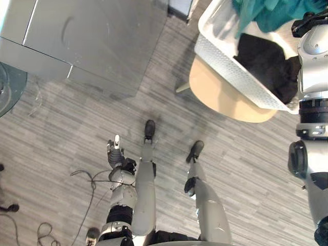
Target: Pick up the laundry basket with both hands and put the clothes into the washing machine.
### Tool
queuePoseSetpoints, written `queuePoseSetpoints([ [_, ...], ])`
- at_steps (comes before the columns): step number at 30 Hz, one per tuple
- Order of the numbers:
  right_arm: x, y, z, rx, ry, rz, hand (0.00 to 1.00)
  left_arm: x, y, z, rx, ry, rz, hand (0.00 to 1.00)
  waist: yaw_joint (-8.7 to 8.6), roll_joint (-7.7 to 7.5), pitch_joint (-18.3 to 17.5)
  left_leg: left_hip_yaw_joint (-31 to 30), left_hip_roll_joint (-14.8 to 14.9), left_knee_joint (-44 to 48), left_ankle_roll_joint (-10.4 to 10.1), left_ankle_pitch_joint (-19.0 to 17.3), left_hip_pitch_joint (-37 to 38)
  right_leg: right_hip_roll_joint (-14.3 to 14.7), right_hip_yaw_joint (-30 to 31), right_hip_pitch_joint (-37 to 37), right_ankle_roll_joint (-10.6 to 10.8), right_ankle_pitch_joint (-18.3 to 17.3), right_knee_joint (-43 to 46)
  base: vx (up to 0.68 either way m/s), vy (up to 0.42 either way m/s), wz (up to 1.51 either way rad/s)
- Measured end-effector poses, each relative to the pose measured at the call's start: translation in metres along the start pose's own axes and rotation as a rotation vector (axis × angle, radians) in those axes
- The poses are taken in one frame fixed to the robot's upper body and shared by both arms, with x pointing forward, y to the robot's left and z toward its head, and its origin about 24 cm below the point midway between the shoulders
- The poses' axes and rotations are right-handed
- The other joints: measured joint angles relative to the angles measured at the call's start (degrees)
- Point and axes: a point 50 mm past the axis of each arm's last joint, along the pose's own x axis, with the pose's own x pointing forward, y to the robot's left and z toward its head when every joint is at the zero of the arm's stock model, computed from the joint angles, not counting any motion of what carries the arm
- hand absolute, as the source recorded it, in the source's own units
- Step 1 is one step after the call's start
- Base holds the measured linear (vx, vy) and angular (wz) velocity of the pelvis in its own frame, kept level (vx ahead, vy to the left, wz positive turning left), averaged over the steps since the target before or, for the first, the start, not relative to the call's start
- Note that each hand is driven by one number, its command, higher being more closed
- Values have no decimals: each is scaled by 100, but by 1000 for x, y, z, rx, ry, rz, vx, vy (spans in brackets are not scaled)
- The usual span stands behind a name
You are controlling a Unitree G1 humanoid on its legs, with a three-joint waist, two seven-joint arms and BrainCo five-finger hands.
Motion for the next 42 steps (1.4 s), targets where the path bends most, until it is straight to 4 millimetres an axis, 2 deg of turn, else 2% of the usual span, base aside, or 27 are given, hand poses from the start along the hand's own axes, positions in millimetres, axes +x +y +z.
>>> queuePoseSetpoints([
  [1, -6, -12, 2, 20, -18, -69, 100, 0, -4, 3, 37, -15, -24, 0, -53, -62, -34, 28, -6, 9, -16, -12, 95, -5, 0, 98, -4, -2, 1, -16, 48, 3],
  [4, -16, -26, 5, 43, -41, -158, 100, -1, -13, 10, 73, -52, -67, 0, -81, -85, -46, 96, -11, 92, -22, -55, 311, -37, 0, 291, -23, -17, 101, -2, 38, 2],
  [7, -32, -37, 8, 63, -69, -223, 100, -6, -22, 24, 147, -131, -142, 0, -100, -122, -73, 219, -18, 265, 0, -247, 728, -84, 73, 647, -72, -120, 265, 17, 21, -11],
  [10, -48, -45, 5, 70, -92, -248, 100, -15, -24, 27, 235, -165, -210, 0, -160, -223, -581, 320, -53, 286, -6, -401, 878, -134, 150, 705, -84, -277, 369, 11, -10, -14],
  [11, -53, -46, 5, 63, -108, -240, 100, -18, -23, 27, 267, -170, -233, 0, -256, -256, -758, 371, -73, 256, -1, -407, 978, -149, 177, 755, -107, -307, 400, 33, -13, -8],
  [13, -55, -45, 6, 55, -132, -227, 100, -22, -21, 28, 301, -177, -261, 0, -321, -272, -888, 425, -90, 182, -4, -427, 1256, -165, 246, 937, -97, -375, 438, 28, -23, -13],
  [14, -57, -43, 7, 59, -149, -211, 100, -25, -19, 31, 333, -193, -278, 0, -402, -273, -1066, 481, -96, 163, -14, -443, 1336, -168, 290, 988, -102, -402, 434, 29, -36, -17],
  [17, -70, -41, 13, 75, -206, -134, 100, -35, -18, 39, 389, -236, -330, 0, -461, -269, -1487, 624, -113, -89, -20, -445, 1676, -165, 407, 1130, -98, -437, 404, 64, -37, -20],
  [20, -83, -31, 19, 105, -255, -26, 100, -40, -26, 57, 411, -324, -378, 0, -608, -244, -1769, 748, -127, -263, -18, -442, 1988, -167, 482, 1326, -74, -457, 343, 74, -20, -17],
  [23, -101, -14, 25, 193, -275, 146, 100, -48, -37, 86, 433, -450, -460, 0, -735, -223, -2103, 946, -134, -342, -27, -467, 2287, -170, 664, 1452, -27, -511, 341, 80, -9, -25],
  [26, -118, 4, 40, 319, -316, 335, 100, -51, -45, 105, 459, -531, -521, 0, -750, -153, -2236, 1206, -127, -344, -40, -566, 2566, -160, 922, 1604, -29, -511, 337, 81, 3, -45],
  [28, -139, 23, 55, 448, -337, 545, 100, -50, -58, 118, 444, -580, -579, 0, -786, -50, -2388, 1366, -126, -348, -60, -622, 2765, -153, 1082, 1707, -52, -491, 331, 42, 14, -37],
  [31, -155, 35, 64, 520, -348, 683, 100, -48, -67, 129, 436, -611, -634, 0, -861, 3, -2521, 1406, -118, -352, -77, -635, 2819, -145, 1109, 1753, -52, -491, 306, 16, 8, -10],
  [33, -169, 44, 72, 579, -353, 789, 100, -45, -76, 146, 458, -649, -702, 0, -911, 28, -2568, 1412, -114, -359, -91, -646, 2912, -138, 1108, 1878, -26, -502, 219, 0, 0, 0],
  [35, -173, 48, 73, 597, -352, 839, 100, -44, -84, 159, 483, -664, -772, 0, -903, 44, -2607, 1410, -119, -373, -104, -655, 2938, -145, 1081, 1903, -26, -502, 171, -43, 6, 4],
  [37, -174, 53, 73, 613, -336, 866, 100, -40, -88, 163, 535, -652, -827, 0, -895, 58, -2648, 1406, -123, -398, -109, -658, 2936, -155, 1058, 1905, -49, -517, 152, -32, 7, 3],
  [39, -177, 64, 70, 610, -310, 927, 100, -31, -97, 162, 675, -574, -932, 0, -886, 110, -2729, 1304, -143, -400, -105, -654, 2893, -188, 894, 1943, -50, -517, 151, -18, 11, 20],
  [42, -182, 69, 70, 601, -306, 993, 100, -33, -114, 164, 773, -478, -1091, 0, -889, 121, -2733, 1143, -167, -399, -90, -637, 2802, -211, 726, 1983, -23, -497, 146, 7, 7, 29],
])
